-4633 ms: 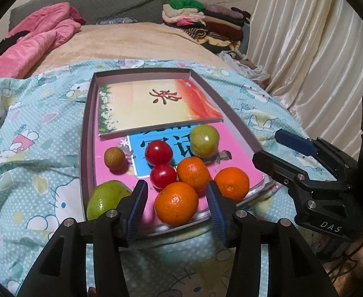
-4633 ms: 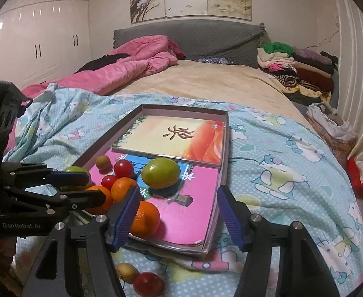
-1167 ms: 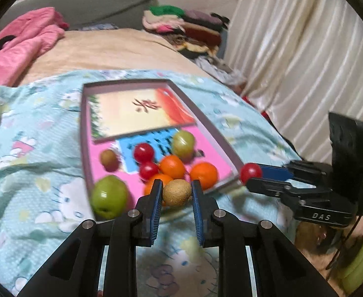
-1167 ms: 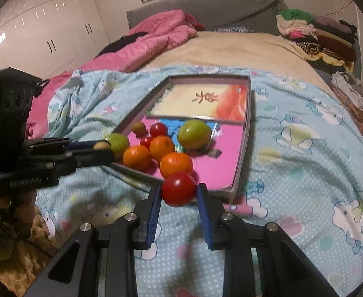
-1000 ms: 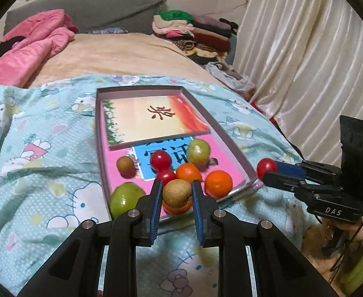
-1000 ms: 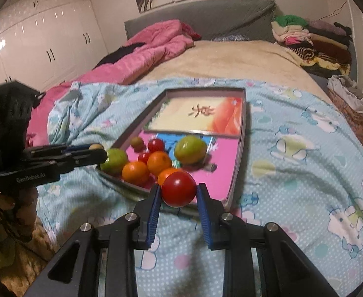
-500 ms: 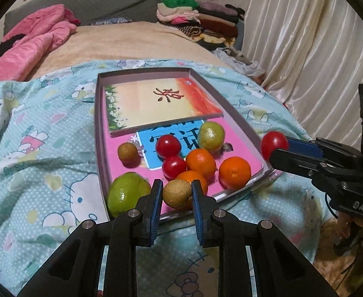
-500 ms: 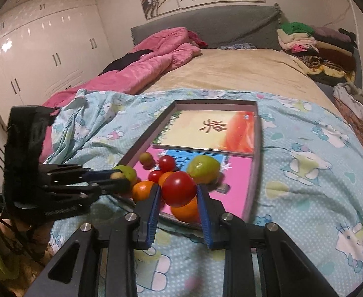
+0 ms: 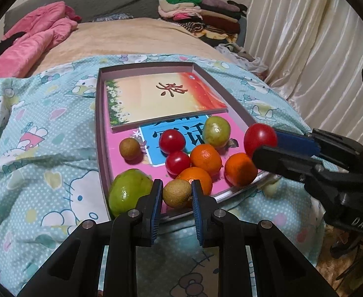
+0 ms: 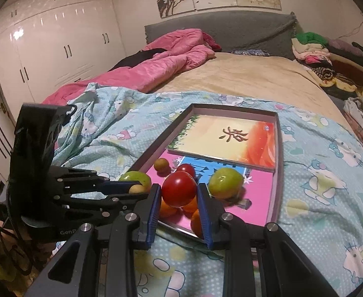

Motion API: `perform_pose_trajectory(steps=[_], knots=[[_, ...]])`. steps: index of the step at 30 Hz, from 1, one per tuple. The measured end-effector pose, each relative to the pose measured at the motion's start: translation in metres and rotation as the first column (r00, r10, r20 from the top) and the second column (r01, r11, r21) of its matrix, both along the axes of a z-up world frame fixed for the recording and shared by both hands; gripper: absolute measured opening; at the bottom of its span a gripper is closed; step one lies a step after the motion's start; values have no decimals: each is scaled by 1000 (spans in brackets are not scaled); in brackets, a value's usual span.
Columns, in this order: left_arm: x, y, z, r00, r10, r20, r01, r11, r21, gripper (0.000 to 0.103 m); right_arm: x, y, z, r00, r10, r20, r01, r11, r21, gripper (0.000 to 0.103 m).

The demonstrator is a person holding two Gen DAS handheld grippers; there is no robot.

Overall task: Organize fruits
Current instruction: 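Carry the tomato with the right tool while the left tool carries the brown fruit into the box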

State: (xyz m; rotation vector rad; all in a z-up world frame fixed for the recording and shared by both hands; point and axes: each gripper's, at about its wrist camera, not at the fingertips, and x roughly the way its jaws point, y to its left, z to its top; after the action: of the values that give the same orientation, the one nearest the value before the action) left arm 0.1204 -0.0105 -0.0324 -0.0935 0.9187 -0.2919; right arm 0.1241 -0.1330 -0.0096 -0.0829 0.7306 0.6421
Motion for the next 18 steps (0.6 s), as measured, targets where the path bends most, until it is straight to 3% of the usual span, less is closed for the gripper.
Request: perform_pose_trajectory(steps=[18], knots=[[-2, 3, -1, 1000, 2, 0, -2, 1000, -3, 24, -7, 21, -21, 998, 60, 22, -58, 994, -97, 30]])
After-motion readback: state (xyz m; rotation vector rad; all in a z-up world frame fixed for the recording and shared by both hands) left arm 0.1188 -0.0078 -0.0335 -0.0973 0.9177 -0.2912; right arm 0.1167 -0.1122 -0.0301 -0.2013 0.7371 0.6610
